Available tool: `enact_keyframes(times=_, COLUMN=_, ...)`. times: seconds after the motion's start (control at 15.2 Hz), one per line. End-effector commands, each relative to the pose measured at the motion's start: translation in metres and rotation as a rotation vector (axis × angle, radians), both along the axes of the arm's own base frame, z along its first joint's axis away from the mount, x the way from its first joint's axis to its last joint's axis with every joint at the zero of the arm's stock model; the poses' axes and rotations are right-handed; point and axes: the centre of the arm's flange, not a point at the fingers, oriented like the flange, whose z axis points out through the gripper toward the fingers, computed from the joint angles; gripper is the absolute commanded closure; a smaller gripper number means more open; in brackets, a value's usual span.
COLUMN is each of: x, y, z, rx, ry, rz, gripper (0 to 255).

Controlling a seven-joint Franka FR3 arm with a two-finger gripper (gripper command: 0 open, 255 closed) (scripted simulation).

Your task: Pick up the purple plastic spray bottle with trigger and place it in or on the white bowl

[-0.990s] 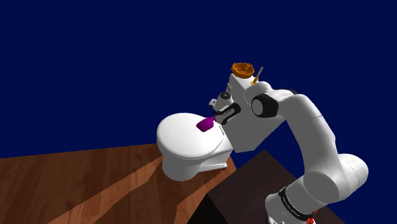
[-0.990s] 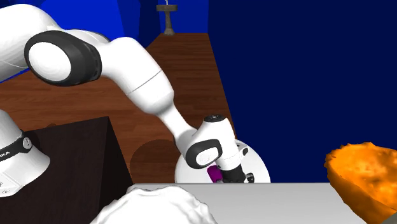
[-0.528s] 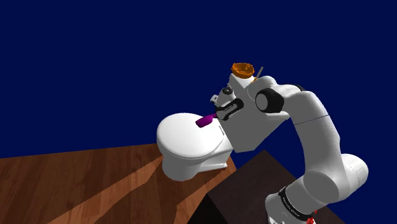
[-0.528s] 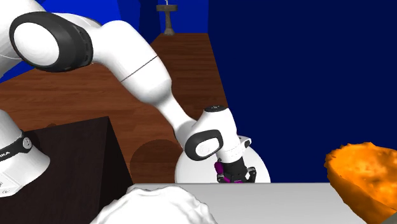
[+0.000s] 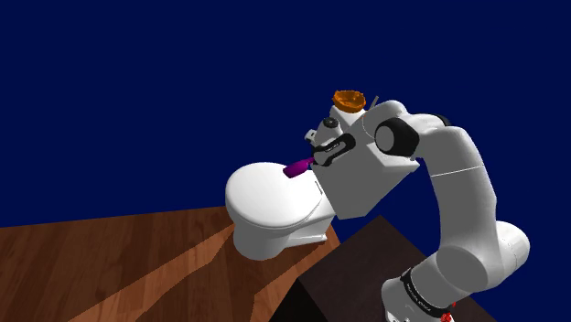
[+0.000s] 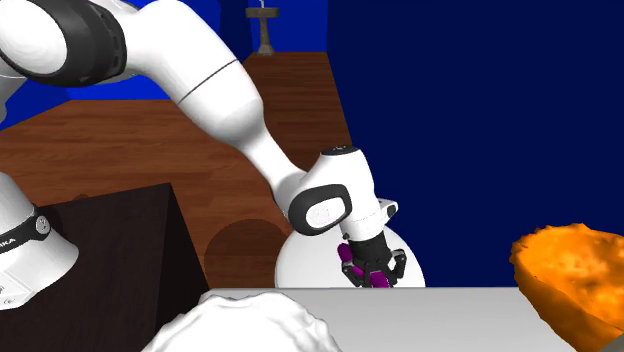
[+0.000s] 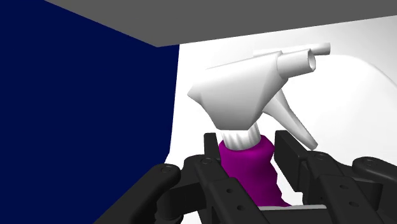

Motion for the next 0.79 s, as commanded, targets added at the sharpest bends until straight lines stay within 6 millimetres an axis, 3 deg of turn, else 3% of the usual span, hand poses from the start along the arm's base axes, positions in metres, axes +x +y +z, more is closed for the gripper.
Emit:
enact_keyframes(times=0.0, x=0.000, y=-0.001, z=0.010, rx=0.000, ry=0.000, rz=0.000, gripper=255)
enact_keyframes(times=0.73, x=0.000, y=-0.001, z=0.068, rx=0.000, ry=0.000, rz=0.000, gripper=255)
